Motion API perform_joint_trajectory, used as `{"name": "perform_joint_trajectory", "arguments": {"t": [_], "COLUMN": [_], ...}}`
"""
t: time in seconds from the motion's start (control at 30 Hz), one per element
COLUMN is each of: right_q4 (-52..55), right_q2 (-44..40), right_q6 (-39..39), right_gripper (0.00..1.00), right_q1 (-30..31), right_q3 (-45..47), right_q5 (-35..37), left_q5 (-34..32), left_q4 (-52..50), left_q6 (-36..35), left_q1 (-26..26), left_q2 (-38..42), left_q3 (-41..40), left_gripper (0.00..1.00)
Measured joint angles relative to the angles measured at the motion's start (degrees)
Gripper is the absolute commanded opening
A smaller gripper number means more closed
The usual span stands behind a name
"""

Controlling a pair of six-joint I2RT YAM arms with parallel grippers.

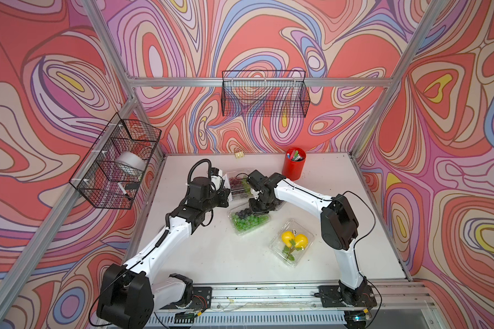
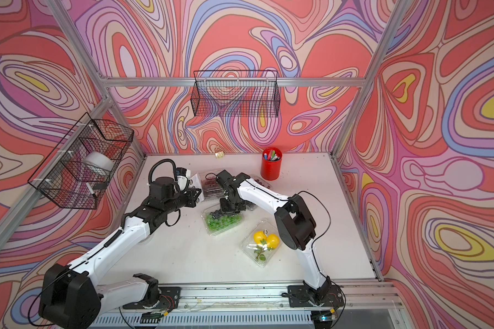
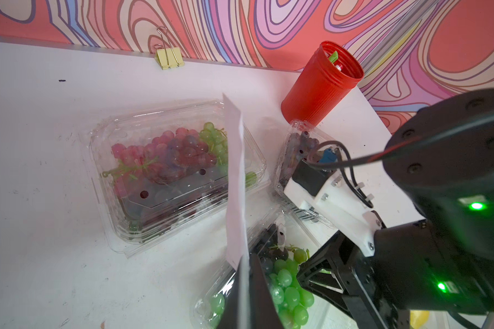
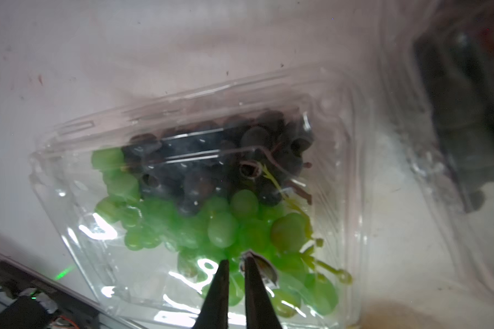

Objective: Label fruit boxes
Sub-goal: Stick the label on the fruit box.

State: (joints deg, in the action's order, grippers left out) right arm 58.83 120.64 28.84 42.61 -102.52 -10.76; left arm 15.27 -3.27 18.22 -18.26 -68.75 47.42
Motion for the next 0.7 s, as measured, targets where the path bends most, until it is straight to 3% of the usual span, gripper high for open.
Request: {"name": "perform_joint_trajectory", "arguments": {"t": [0.4, 0.57, 0.7], "right_q4": [-5.1, -10.7, -19.1], "right_q2": [-3.1, -11.8, -21.5], "right_q6": [1.2, 2.0, 1.0], "right_gripper": [0.14, 0.16, 0.21], "right_q1": [-0.2, -1.9, -4.4], "right_q3": [3.2, 10.6, 19.1], "right_q5": [-3.6, -3.2, -3.9], "left_q5": [0.2, 3.7, 10.5], "left_q4": [0.0, 0.4, 3.7], "left_q6": [-0.2, -1.1, -1.9], "left_q1": [0.0, 0.0, 0.0], "left_q2": [0.0, 0.2, 0.5], "left_q3": [0.0, 0.0, -0.4], "left_gripper": [0.0, 0.0, 0.0]}}
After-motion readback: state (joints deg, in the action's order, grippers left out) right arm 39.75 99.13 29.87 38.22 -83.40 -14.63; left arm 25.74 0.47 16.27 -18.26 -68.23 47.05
